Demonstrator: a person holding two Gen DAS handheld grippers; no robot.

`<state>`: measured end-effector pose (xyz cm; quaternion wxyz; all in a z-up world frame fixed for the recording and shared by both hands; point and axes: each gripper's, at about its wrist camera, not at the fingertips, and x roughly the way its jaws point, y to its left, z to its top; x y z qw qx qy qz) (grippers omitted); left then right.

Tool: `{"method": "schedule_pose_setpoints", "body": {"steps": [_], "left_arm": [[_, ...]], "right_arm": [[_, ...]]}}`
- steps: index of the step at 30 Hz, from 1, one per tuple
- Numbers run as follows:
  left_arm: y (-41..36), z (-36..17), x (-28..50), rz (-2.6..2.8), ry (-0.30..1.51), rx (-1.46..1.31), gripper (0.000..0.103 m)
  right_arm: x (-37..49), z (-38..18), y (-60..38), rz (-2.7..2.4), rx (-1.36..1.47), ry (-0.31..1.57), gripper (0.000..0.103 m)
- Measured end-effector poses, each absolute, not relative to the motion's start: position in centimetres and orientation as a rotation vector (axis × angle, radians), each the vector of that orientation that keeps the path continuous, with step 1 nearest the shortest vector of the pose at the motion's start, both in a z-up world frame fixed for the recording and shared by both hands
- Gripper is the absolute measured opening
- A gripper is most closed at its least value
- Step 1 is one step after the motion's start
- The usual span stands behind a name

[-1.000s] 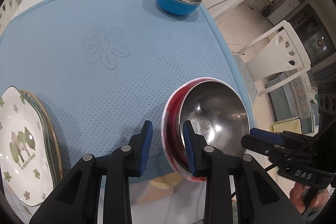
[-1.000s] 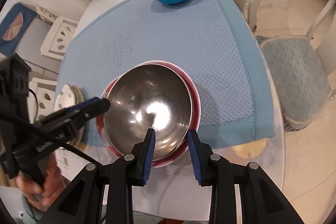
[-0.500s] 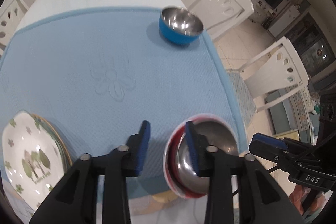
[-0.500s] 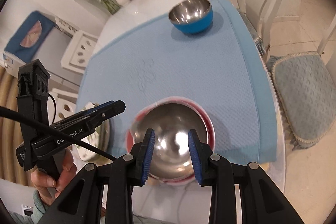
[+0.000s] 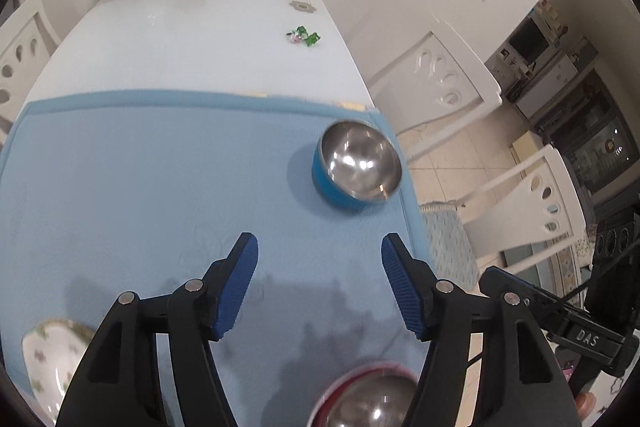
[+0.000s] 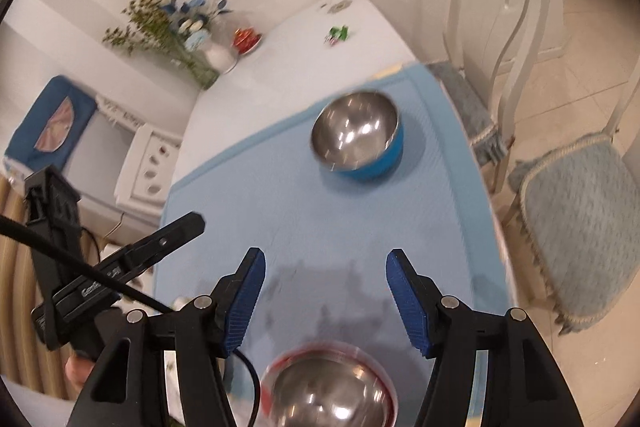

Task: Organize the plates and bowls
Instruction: 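Grasp the rim of the blue steel bowl with the left tool, then carry the blue steel bowl with the left tool over the nested bowls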

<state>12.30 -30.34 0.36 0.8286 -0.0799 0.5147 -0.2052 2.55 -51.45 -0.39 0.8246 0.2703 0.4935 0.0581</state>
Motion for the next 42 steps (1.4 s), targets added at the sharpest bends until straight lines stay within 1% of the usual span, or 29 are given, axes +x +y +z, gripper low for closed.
{"method": "schedule_pose_setpoints", "body": {"steps": [7,12,17,20,22,23,25,27,29,30,33,36,42], "left_arm": [[-32.0,-2.7,18.0,-0.434,1.136,-0.211,0.062],[-34.0,-6.3,21.4,-0.449,1.19,-0.206,0.061],[-36.5,-10.1,23.8,-0.476,1.262,-0.195,0.06],[-37.6,-11.6,24.4,-0.492,1.286,-0.184,0.055],[-38.0,-12.2,24.6,-0.498,1.294,-0.181,0.05],[-38.3,-12.5,24.7,-0.499,1.299,-0.178,0.047],[-38.6,-13.0,25.1,-0.505,1.309,-0.183,0.04],[-38.9,-13.3,25.4,-0.514,1.312,-0.185,0.032],[-39.2,-13.6,25.5,-0.525,1.32,-0.177,0.029],[-39.3,-13.6,25.5,-0.533,1.324,-0.175,0.026],[-39.5,-13.5,25.4,-0.545,1.318,-0.165,0.026],[-39.4,-13.1,25.1,-0.551,1.305,-0.156,0.026],[-38.4,-8.9,22.2,-0.608,1.207,-0.113,0.026]], "right_arm": [[9.6,-4.2,-53.3,0.057,0.566,1.096,0.061],[13.5,-8.8,-55.0,-0.017,0.587,1.16,0.061],[16.0,-11.6,-56.0,-0.06,0.584,1.197,0.061],[17.1,-12.7,-56.0,-0.069,0.567,1.22,0.061],[17.6,-13.1,-56.1,-0.066,0.568,1.224,0.059],[17.7,-13.3,-56.0,-0.062,0.566,1.225,0.058],[18.0,-13.5,-55.8,-0.062,0.552,1.231,0.048],[18.2,-14.0,-55.6,-0.055,0.548,1.241,0.044],[18.3,-14.2,-55.3,-0.05,0.541,1.248,0.04],[18.3,-14.3,-55.1,-0.055,0.53,1.254,0.037],[18.3,-14.5,-54.6,-0.045,0.523,1.26,0.027],[18.0,-13.8,-53.9,-0.058,0.475,1.254,0.027],[15.6,-9.5,-52.7,-0.049,0.432,1.187,0.027]]}}
